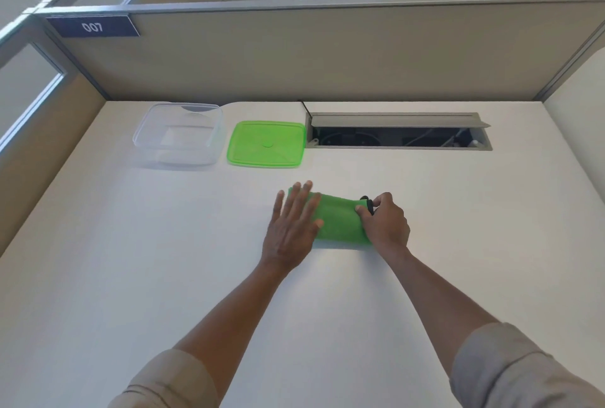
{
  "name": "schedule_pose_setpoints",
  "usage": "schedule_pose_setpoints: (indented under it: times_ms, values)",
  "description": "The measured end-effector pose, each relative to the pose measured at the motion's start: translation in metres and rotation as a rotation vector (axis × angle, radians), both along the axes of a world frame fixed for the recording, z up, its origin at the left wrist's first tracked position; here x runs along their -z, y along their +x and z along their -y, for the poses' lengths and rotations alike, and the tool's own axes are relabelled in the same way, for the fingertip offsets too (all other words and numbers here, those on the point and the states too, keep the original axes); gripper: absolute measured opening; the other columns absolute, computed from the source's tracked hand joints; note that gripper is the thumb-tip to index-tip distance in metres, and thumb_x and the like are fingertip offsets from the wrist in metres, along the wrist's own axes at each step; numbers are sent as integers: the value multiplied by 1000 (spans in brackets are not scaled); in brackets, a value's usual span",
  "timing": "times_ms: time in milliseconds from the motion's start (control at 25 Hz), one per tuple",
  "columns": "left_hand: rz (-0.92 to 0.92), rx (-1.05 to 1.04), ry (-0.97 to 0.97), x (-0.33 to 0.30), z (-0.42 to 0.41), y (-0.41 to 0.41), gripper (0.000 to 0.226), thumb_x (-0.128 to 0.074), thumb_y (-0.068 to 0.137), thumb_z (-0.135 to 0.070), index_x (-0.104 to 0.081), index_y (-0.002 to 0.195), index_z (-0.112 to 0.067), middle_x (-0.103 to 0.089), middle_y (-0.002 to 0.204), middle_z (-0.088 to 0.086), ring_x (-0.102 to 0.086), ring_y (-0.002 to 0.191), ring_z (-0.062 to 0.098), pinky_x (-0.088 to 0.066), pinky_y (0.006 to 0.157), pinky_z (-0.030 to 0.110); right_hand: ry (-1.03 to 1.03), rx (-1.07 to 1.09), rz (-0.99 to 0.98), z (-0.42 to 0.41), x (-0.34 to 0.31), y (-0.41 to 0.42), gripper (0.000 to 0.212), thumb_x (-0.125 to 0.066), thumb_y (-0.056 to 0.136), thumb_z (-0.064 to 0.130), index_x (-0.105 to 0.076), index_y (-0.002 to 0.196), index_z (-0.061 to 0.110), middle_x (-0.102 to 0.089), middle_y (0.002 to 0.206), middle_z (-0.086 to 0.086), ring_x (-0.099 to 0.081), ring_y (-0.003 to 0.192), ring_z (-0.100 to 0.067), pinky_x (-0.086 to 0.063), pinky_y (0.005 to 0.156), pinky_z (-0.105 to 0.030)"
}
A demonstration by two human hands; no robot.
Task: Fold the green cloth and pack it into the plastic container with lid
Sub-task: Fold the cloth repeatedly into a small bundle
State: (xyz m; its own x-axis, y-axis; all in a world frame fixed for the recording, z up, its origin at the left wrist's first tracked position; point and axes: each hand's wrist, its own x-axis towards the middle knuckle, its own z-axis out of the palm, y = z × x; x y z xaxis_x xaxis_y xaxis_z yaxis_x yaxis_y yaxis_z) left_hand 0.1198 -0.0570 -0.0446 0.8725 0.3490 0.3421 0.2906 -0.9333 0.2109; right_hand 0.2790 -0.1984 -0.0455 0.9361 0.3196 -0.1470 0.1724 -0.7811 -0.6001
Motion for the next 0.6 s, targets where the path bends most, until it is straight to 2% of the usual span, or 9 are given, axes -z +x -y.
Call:
schedule_pose_setpoints:
  times_ms: [120, 200, 280, 360, 480, 600]
  values:
    - [-215, 64, 25, 2, 14, 9, 58, -38, 98, -44, -37, 149, -18, -27, 161, 9, -15, 151, 30, -9, 122, 54, -5, -20, 19, -2, -3, -1, 33, -66, 84, 41, -47, 99, 19, -62, 92, 1, -55, 78, -24, -38, 64, -33]
    - [-336, 16, -3, 8, 19, 10, 59, -32, 100, -48, -30, 154, -23, -23, 163, 9, -12, 152, 31, -5, 122, 54, -39, -73, 164, -4, -7, -4, 35, -67, 84, 32, -50, 108, 14, -61, 104, -3, -57, 90, -27, -44, 70, -37]
    - [-398, -29, -16, 12, 20, 10, 60, -27, 101, -48, -21, 156, -25, -18, 164, 8, -9, 152, 30, -2, 122, 54, -66, -242, 427, -10, -12, -11, 41, -67, 82, 19, -52, 119, 8, -59, 120, -10, -56, 109, -31, -47, 90, -43]
    - [-408, -37, -32, 12, 21, 12, 60, -25, 102, -44, -15, 157, -24, -15, 165, 8, -7, 152, 30, -2, 122, 53, -12, -491, 544, -19, -12, -26, 46, -62, 86, 14, -51, 130, 3, -53, 137, -15, -47, 129, -33, -38, 109, -44]
    - [-410, -48, -46, 11, 26, 13, 60, -22, 102, -30, -8, 159, -17, -13, 166, 7, -2, 153, 27, -2, 123, 52, 5, -725, 348, -25, 0, -51, 49, -43, 100, 21, -39, 146, 6, -38, 155, -10, -31, 144, -26, -24, 119, -43]
    - [-391, -60, -99, 13, 27, 11, 60, -18, 102, -29, -6, 159, -16, -10, 166, 4, 2, 153, 24, 0, 123, 49, -60, -725, 300, -22, 13, -52, 52, -32, 104, 32, -29, 152, 11, -27, 160, -5, -21, 149, -20, -16, 122, -40]
